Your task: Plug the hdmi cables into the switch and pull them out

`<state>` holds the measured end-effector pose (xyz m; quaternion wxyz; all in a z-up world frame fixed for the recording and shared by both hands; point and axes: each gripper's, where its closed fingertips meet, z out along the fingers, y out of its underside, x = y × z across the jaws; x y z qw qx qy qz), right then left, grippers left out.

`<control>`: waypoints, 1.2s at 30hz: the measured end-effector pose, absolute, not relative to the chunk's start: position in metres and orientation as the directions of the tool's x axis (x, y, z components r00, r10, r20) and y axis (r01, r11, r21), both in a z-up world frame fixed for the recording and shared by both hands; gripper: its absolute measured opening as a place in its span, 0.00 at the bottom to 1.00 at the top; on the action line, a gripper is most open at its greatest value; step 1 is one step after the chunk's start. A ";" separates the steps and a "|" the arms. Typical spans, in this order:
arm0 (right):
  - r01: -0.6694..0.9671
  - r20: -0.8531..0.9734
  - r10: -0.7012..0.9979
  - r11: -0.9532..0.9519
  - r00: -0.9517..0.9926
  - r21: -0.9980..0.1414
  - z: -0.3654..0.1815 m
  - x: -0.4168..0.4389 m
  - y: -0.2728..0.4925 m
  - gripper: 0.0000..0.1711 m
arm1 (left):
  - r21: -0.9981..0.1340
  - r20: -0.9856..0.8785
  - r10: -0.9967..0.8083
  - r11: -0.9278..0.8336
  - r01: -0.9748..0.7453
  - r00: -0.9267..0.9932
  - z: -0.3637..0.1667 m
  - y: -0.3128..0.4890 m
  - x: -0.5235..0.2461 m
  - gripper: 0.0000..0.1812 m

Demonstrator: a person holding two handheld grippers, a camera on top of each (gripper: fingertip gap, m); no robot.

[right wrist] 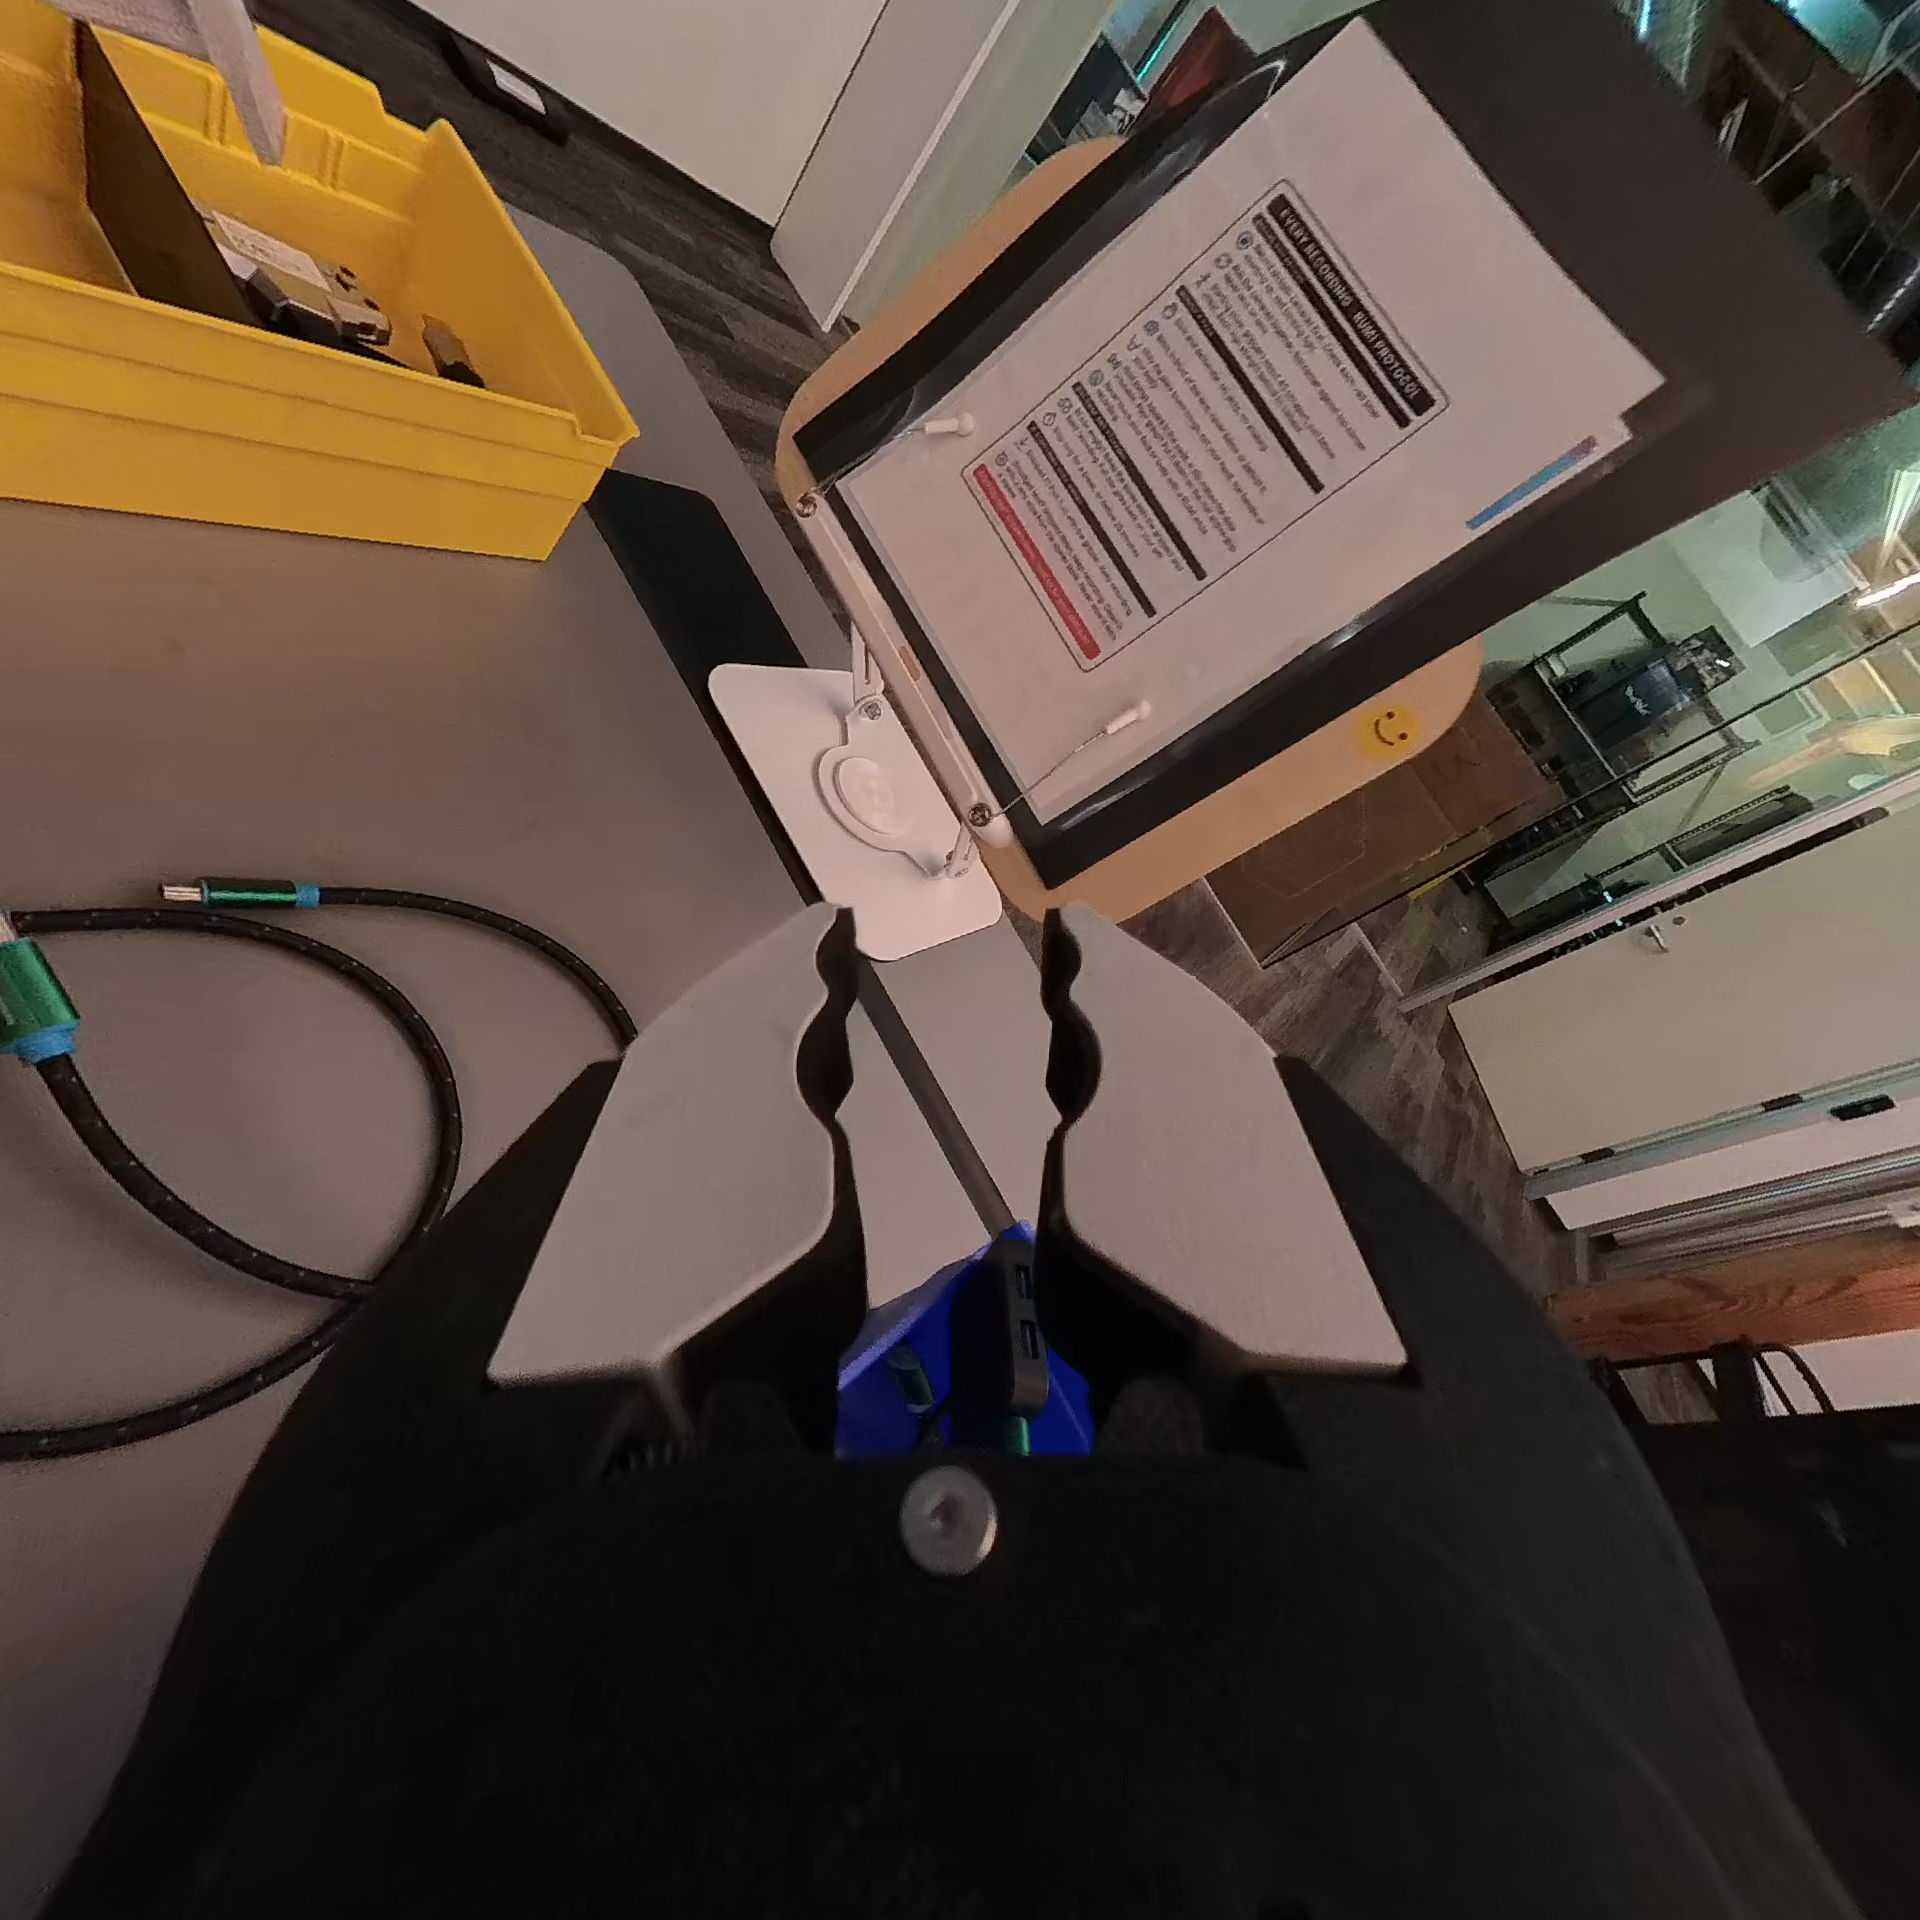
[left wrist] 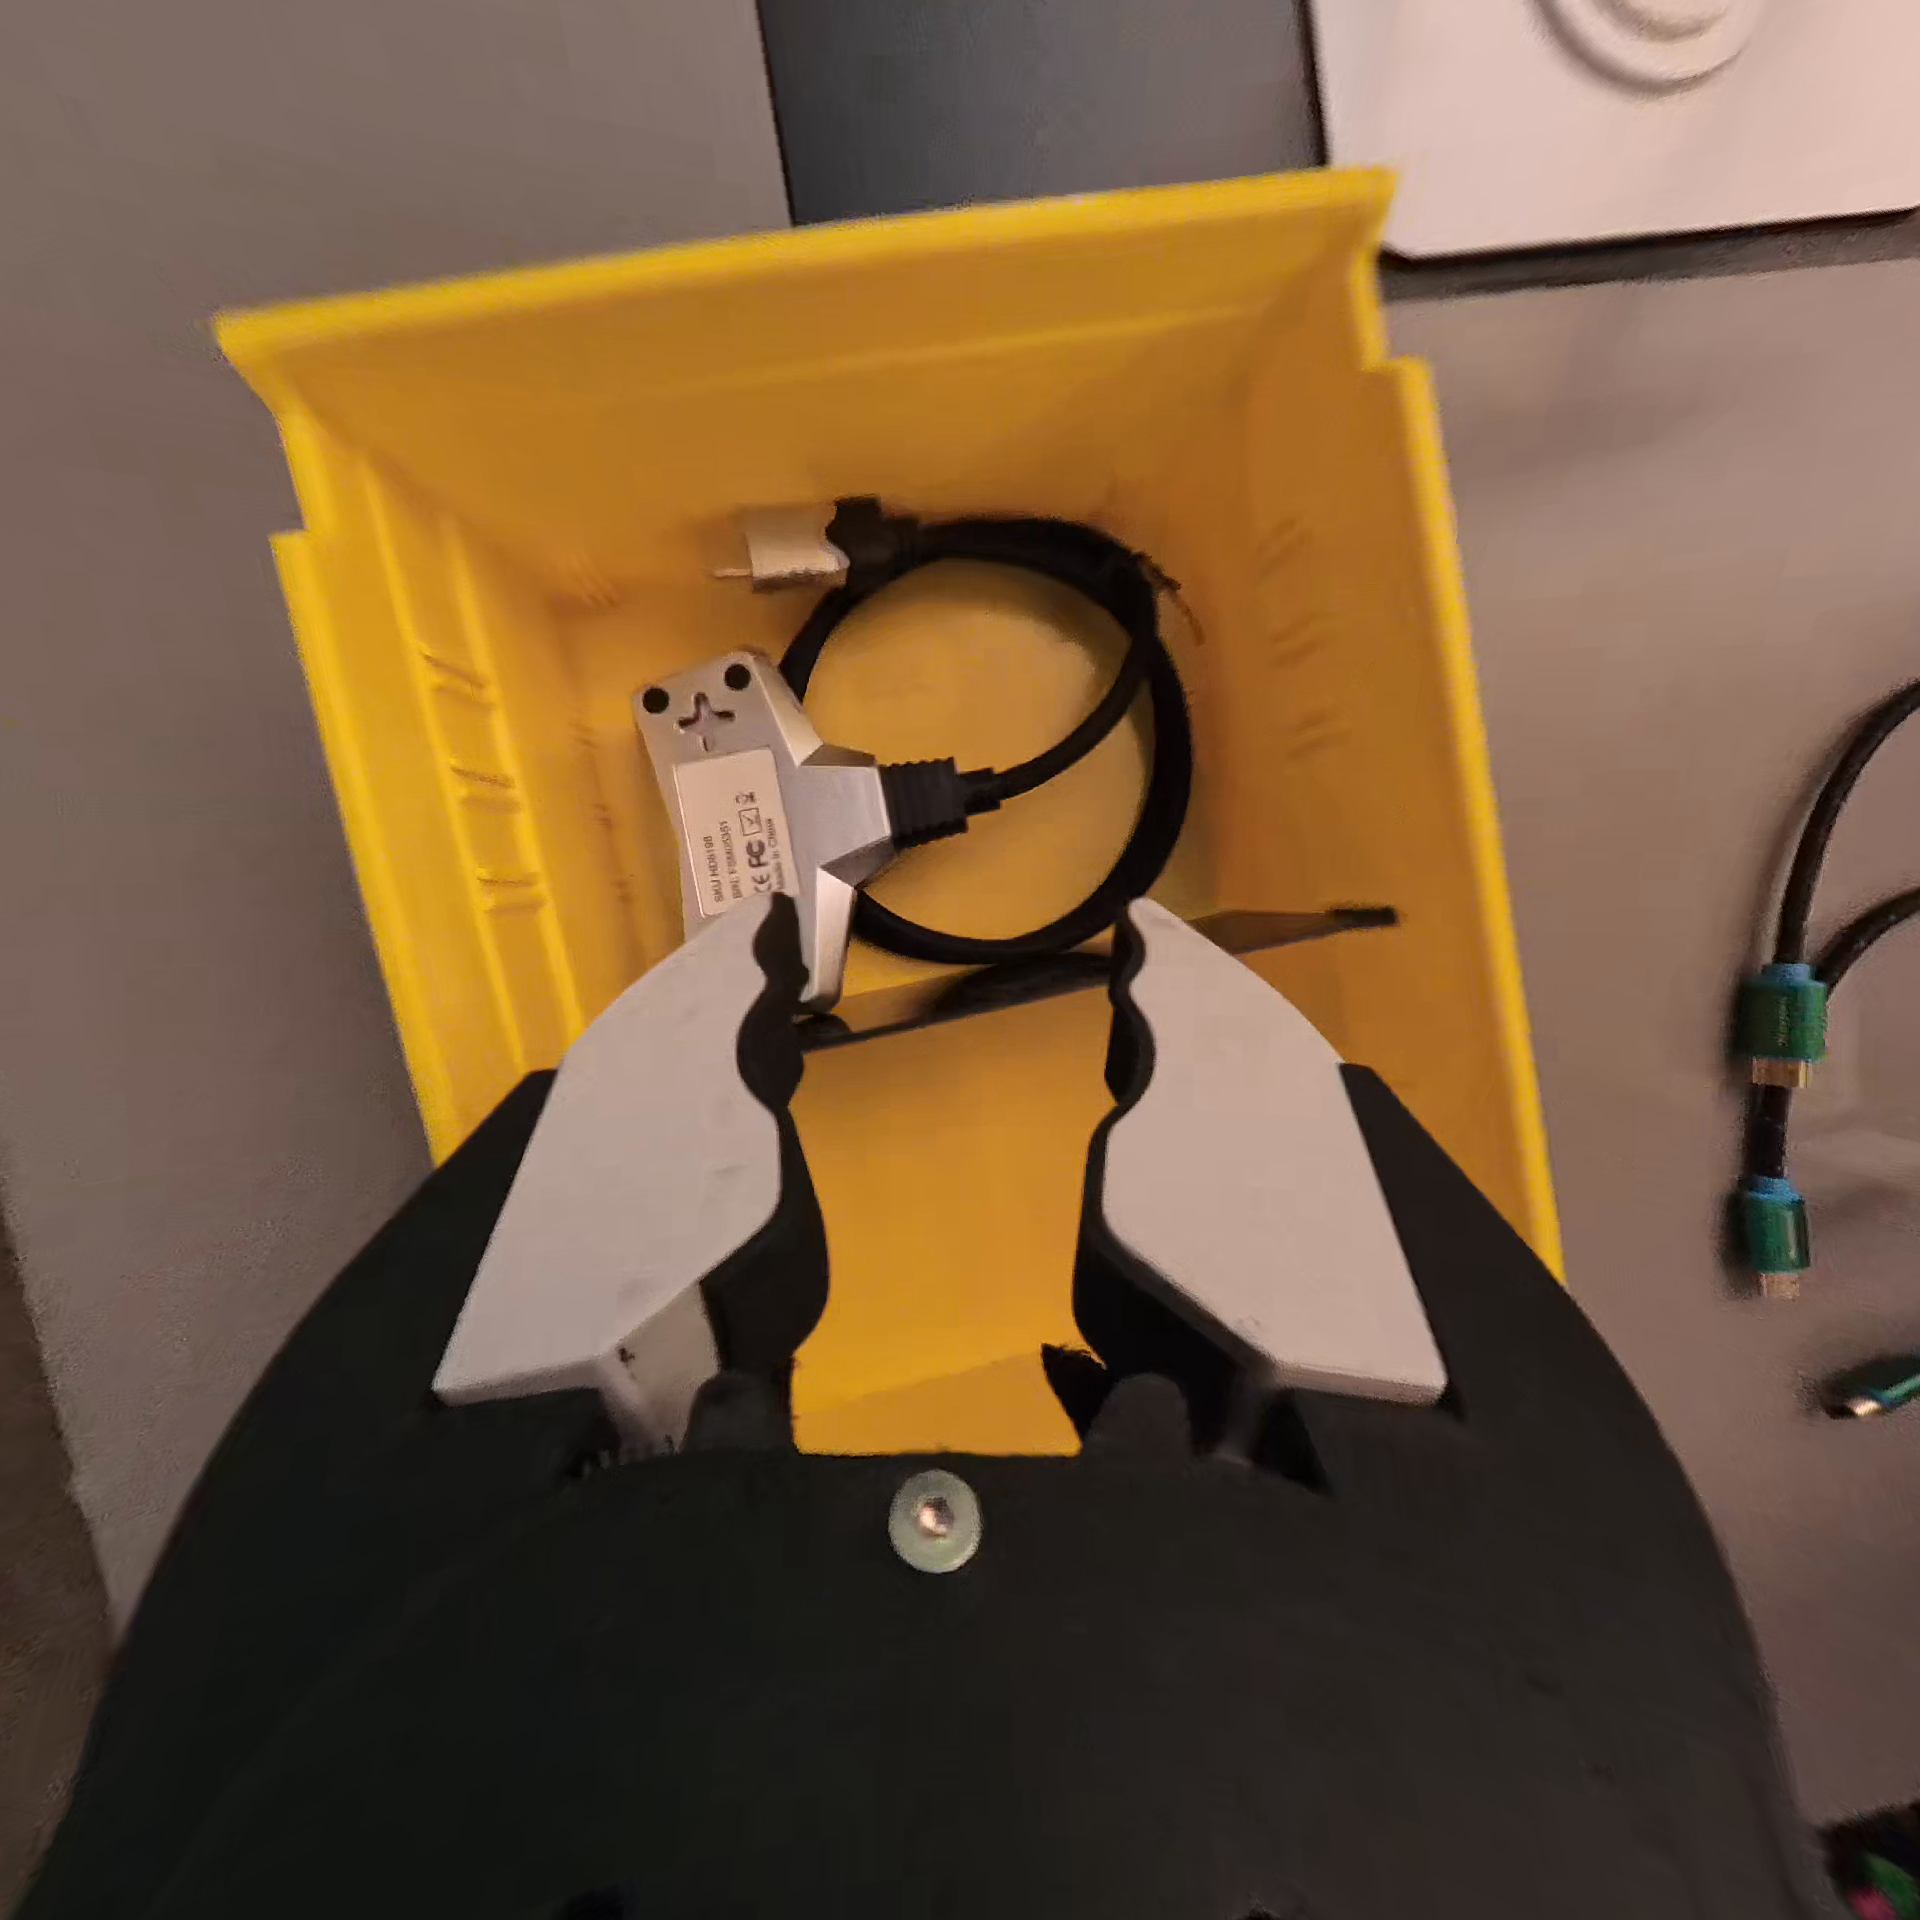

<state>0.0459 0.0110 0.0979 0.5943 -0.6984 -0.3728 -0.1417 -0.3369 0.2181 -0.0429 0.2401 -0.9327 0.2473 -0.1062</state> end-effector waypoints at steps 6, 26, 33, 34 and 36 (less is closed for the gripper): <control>0.708 0.645 0.369 -0.053 0.669 -0.704 0.084 0.046 0.019 0.21 | -0.370 0.064 -0.516 -0.807 -0.460 0.855 -0.085 0.240 -0.342 0.28; 0.722 0.636 0.369 -0.171 0.678 -0.670 0.057 0.073 0.039 0.21 | -0.002 -0.144 -0.979 0.145 -0.989 -0.144 -0.128 0.244 -0.330 0.25; 0.732 0.634 0.387 -0.199 0.669 -0.651 0.045 0.073 0.047 0.22 | 0.041 -0.048 -0.986 0.156 -0.987 -0.158 -0.149 0.245 -0.333 0.25; 0.733 0.632 0.391 -0.207 0.669 -0.648 0.043 0.074 0.048 0.22 | 0.050 -0.037 -0.988 0.151 -0.987 -0.153 -0.149 0.245 -0.334 0.17; 0.735 0.631 0.392 -0.221 0.669 -0.641 0.039 0.076 0.051 0.22 | 0.057 -0.026 -0.989 0.146 -0.988 -0.148 -0.149 0.246 -0.335 0.16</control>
